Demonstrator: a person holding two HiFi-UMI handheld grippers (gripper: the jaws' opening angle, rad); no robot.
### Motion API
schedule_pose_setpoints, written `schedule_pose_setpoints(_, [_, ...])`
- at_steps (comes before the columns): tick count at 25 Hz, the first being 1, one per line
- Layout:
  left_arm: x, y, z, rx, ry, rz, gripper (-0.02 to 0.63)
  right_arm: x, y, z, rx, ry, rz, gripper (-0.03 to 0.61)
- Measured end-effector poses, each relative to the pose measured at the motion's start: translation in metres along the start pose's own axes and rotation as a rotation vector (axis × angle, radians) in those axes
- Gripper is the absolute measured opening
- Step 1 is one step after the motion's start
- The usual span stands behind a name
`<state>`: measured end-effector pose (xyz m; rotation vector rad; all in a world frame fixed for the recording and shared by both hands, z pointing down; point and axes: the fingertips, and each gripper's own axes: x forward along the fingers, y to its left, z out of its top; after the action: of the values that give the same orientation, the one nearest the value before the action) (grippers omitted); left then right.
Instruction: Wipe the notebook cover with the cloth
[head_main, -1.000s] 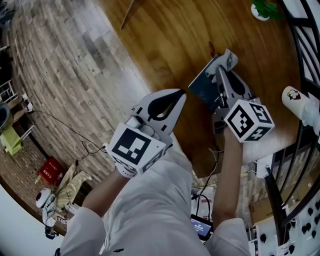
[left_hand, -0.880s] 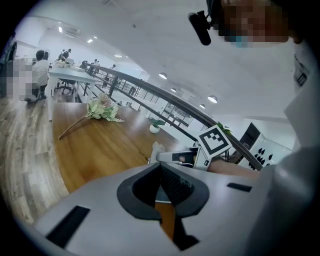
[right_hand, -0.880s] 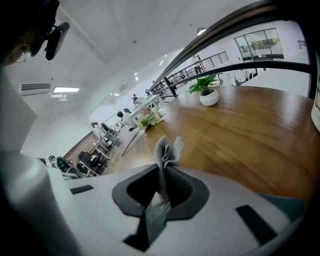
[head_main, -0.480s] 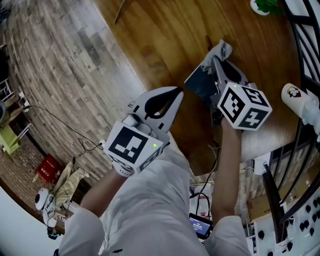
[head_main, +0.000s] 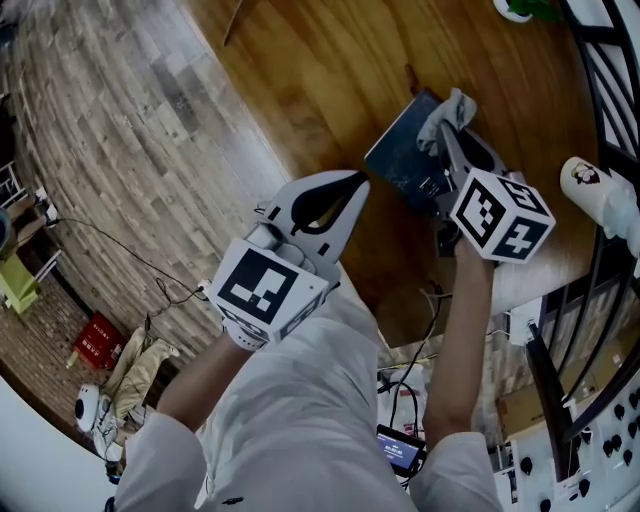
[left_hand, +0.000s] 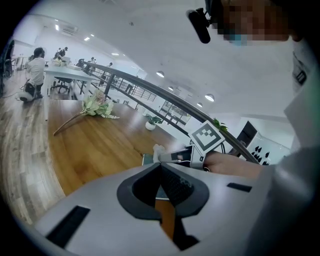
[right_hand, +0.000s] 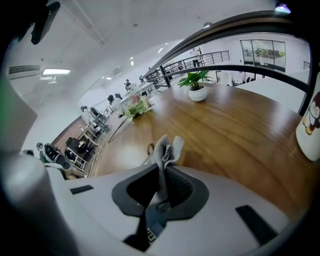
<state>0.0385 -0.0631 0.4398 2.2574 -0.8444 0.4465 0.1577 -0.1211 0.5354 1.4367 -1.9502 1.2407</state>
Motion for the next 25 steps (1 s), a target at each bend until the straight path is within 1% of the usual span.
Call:
schedule_pose_setpoints(7, [-0.001, -0.011, -0.008, 0.022, 0.018, -0.032, 0.02, -0.021, -0.024, -0.011, 0.042, -0.02, -0.048, 0.041])
schedule_pose_setpoints(11, [-0.002, -0.017, -0.013, 0.021, 0.036, -0.041, 0.02, -0.032, -0.036, -0.018, 0.064, -0.028, -0.076, 0.041])
schedule_pose_setpoints(21, [0.004, -0.035, -0.02, 0.063, 0.057, -0.094, 0.02, -0.064, -0.07, -0.037, 0.117, -0.048, -0.143, 0.043])
schedule_pose_setpoints(25, [0.007, -0.039, -0.022, 0.062, 0.064, -0.101, 0.02, -0.077, -0.085, -0.046, 0.15, -0.065, -0.171, 0.043])
